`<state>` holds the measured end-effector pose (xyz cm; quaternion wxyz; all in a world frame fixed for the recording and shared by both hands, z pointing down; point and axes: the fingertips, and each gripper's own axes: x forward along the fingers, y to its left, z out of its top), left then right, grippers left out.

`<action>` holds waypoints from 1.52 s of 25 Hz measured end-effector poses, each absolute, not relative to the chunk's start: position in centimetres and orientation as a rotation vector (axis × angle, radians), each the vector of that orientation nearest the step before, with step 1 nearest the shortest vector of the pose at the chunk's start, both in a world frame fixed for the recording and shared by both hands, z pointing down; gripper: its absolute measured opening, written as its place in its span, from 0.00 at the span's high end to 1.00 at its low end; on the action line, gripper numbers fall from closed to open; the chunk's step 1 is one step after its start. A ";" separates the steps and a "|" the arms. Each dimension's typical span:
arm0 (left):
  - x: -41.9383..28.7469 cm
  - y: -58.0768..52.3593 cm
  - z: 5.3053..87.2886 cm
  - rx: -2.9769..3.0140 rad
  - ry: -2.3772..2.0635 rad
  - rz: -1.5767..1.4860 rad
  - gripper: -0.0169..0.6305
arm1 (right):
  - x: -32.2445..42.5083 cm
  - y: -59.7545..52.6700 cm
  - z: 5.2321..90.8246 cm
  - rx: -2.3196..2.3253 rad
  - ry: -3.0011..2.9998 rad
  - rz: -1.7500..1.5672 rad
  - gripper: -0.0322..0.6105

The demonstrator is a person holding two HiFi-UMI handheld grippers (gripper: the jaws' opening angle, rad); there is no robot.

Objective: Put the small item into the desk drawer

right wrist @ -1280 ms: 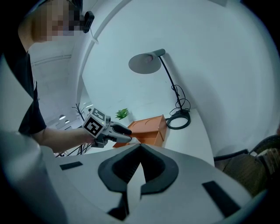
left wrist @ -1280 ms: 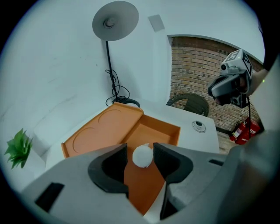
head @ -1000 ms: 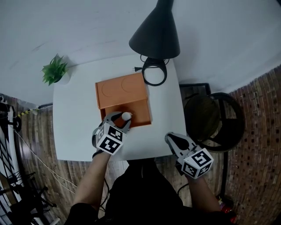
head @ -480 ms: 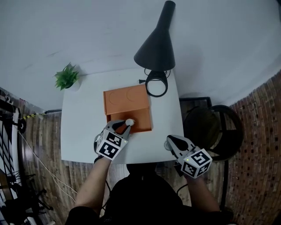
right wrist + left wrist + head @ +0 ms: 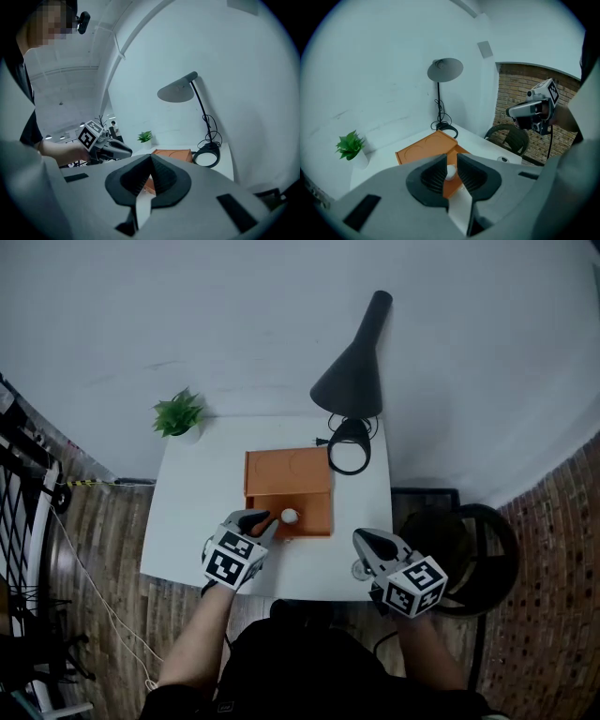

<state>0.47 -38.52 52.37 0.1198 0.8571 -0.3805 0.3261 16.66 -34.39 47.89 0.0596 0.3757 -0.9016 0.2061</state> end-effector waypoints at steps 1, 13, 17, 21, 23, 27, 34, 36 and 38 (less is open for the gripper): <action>0.4 -38.3 52.0 2.505 -1.126 0.936 0.86 | 16.5 -34.5 47.7 1.124 -2.736 0.613 0.95; -3.0 -37.3 46.8 2.555 -1.212 0.653 0.89 | 14.8 -36.6 43.5 1.159 -2.761 0.466 0.95; -4.9 -37.0 45.0 2.578 -1.207 0.581 0.90 | 13.5 -36.6 42.1 1.208 -2.756 0.438 0.95; -7.1 -37.0 42.9 2.624 -1.215 0.525 0.92 | 12.2 -36.8 40.3 1.254 -2.751 0.393 0.95; -8.2 -37.0 42.0 2.642 -1.214 0.497 0.92 | 11.5 -36.7 39.5 1.270 -2.754 0.374 0.95; -10.2 -36.8 40.5 2.666 -1.209 0.444 0.93 | 10.5 -36.6 38.3 1.326 -2.762 0.344 0.95; -13.4 -36.0 38.4 2.685 -1.249 0.356 0.93 | 7.5 -36.6 37.3 1.346 -2.807 0.310 0.95; -14.3 -36.0 38.1 2.679 -1.263 0.333 0.93 | 6.8 -36.6 36.6 1.349 -2.824 0.300 0.95; -15.2 -36.0 37.9 2.667 -1.289 0.313 0.94 | 6.5 -36.5 36.2 1.348 -2.833 0.283 0.95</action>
